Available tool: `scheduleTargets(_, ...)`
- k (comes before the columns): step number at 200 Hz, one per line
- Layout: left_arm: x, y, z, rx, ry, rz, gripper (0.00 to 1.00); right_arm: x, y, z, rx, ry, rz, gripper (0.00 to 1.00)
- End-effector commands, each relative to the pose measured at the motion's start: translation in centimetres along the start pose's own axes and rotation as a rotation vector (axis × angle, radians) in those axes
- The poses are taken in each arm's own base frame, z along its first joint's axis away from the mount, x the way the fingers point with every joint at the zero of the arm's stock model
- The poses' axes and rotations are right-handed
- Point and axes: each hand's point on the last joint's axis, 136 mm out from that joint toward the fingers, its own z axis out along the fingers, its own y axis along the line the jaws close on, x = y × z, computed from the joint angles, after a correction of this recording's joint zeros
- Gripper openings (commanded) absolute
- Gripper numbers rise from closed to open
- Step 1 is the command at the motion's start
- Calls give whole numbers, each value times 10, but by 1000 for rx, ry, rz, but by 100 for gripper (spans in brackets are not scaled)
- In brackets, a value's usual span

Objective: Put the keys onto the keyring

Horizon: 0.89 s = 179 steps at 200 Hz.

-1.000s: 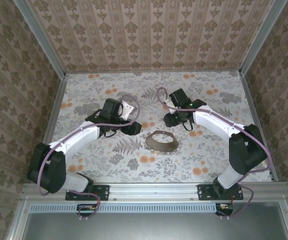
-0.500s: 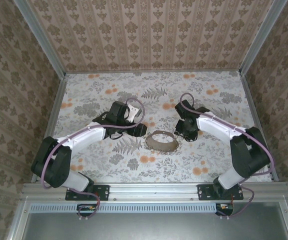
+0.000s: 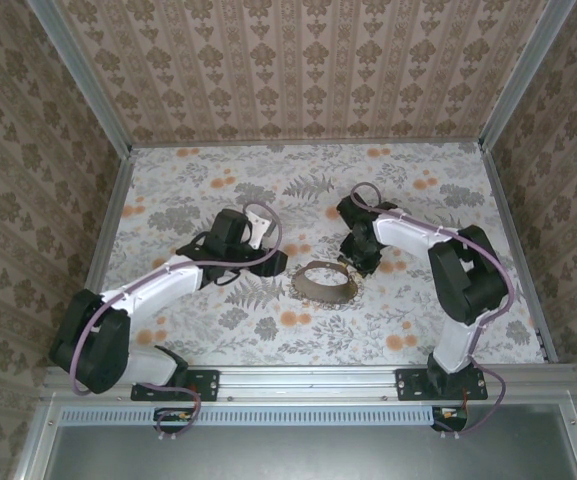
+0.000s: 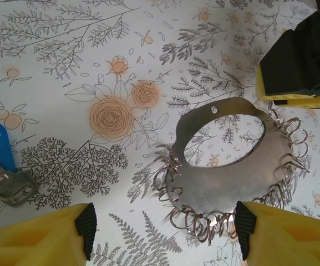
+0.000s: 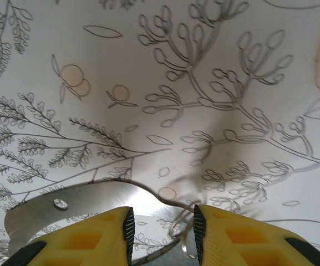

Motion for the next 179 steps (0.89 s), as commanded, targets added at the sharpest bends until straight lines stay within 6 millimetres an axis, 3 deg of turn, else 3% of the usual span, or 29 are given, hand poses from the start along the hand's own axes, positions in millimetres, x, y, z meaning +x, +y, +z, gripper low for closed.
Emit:
scheduleTargets(1,-5,0,-4,-11,-38,-13,69,6,-13,1,82,32,-24,36)
scheduleTargets(63,-8,0,-5,-12,-52,-10,65,2,-30,3,172,-9,-83,26)
scheduleTargets(135,-10,4,-9,-38,-71,-28,64,10,-26,3,156,15,-100,22)
scheduleTargets(151,-11,6,-11,-51,-81,-38,63,11,-24,3,149,13,-106,14)
scheduleTargets(179,-12,7,-15,-56,-99,-53,63,12,-22,3,136,9,-125,12)
